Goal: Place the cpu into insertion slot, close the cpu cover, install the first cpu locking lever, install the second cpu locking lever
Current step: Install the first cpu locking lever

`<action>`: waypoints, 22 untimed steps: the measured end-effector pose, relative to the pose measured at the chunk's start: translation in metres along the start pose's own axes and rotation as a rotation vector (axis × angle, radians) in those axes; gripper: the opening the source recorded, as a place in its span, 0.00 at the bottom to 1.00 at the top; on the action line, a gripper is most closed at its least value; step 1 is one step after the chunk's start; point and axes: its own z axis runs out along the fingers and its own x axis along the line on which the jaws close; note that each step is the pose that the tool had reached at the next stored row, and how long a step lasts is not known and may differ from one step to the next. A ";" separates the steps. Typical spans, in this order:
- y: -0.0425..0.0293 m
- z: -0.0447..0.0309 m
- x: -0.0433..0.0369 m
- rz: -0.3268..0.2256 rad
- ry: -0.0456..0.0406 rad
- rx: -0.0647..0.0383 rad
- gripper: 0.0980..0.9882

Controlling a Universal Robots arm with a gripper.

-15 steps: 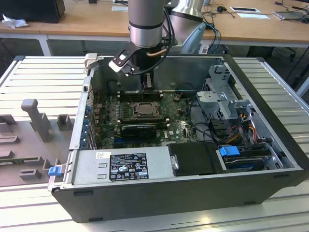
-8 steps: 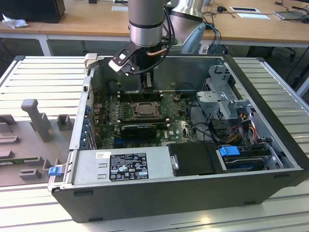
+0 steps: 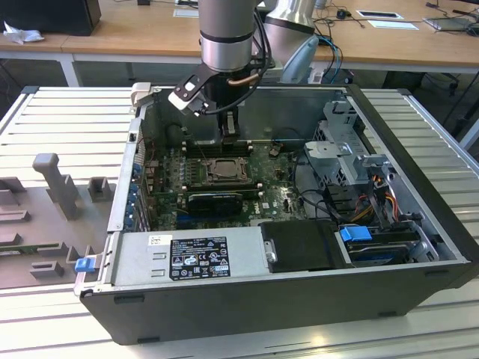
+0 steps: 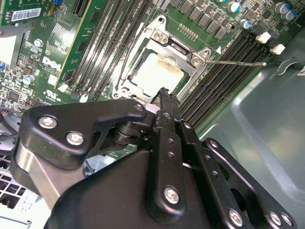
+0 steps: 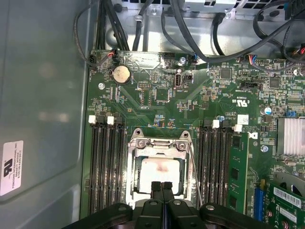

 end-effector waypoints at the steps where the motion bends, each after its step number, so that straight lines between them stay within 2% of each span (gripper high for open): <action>1: 0.0000 -0.0002 0.0000 0.000 -0.0001 0.000 0.01; 20: 0.0002 -0.0045 0.0000 0.000 -0.0002 0.000 0.01; 21: 0.0003 -0.0056 0.0001 -0.011 0.0006 0.000 0.01; 22: 0.0003 -0.0056 0.0001 -0.075 0.0037 0.001 0.01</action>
